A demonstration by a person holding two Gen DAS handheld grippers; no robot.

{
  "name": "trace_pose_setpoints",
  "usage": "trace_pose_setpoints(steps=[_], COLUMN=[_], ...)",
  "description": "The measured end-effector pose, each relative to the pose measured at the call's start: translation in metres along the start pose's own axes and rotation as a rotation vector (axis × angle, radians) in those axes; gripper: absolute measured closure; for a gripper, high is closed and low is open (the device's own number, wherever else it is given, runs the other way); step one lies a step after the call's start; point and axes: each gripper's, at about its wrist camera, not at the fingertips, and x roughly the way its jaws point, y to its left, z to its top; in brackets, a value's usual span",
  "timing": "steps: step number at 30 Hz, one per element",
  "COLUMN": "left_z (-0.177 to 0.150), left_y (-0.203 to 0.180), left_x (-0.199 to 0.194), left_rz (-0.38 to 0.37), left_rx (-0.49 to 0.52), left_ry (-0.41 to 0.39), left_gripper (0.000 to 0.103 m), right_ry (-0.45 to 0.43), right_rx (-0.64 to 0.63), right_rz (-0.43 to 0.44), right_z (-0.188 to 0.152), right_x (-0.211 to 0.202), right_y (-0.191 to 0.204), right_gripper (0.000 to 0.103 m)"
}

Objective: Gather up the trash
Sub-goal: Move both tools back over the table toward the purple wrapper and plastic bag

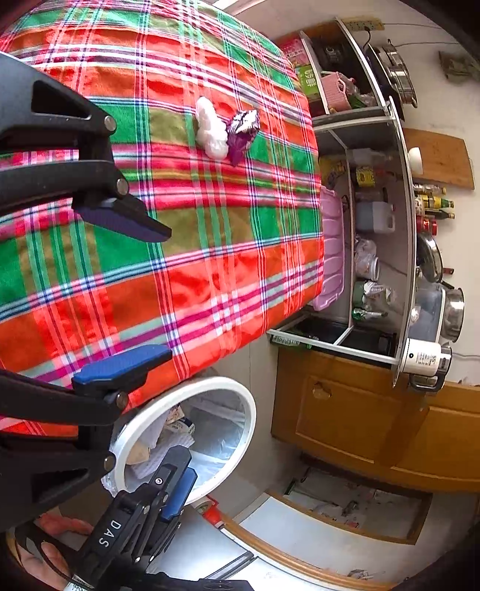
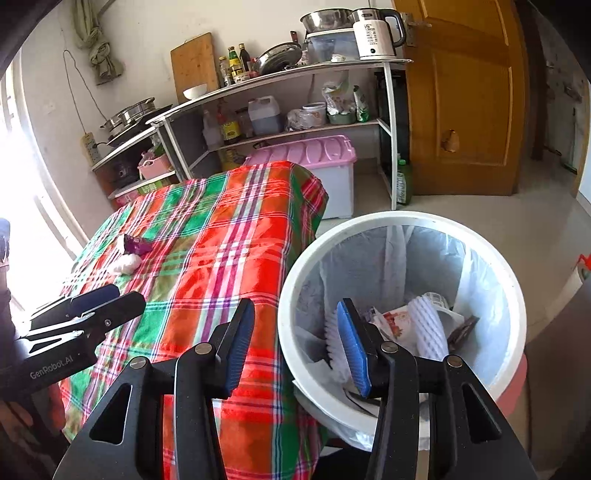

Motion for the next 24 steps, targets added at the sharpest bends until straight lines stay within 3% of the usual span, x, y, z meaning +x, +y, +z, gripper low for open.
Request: trace_pose_setpoints(steps=[16, 22, 24], left_z=[0.002, 0.013, 0.017], left_y=[0.116, 0.138, 0.136], left_x=[-0.001, 0.014, 0.017], left_rz=[0.146, 0.179, 0.184], left_rx=[-0.145, -0.134, -0.089], left_ry=[-0.022, -0.004, -0.021], left_gripper=[0.037, 0.034, 0.034], right_ry=[0.04, 0.06, 0.066], right_rx=[-0.084, -0.111, -0.116], right_rz=[0.073, 0.082, 0.087], right_z=[0.013, 0.018, 0.02], right_x=[0.038, 0.058, 0.063], right_y=[0.066, 0.088, 0.092], right_gripper=[0.056, 0.056, 0.056])
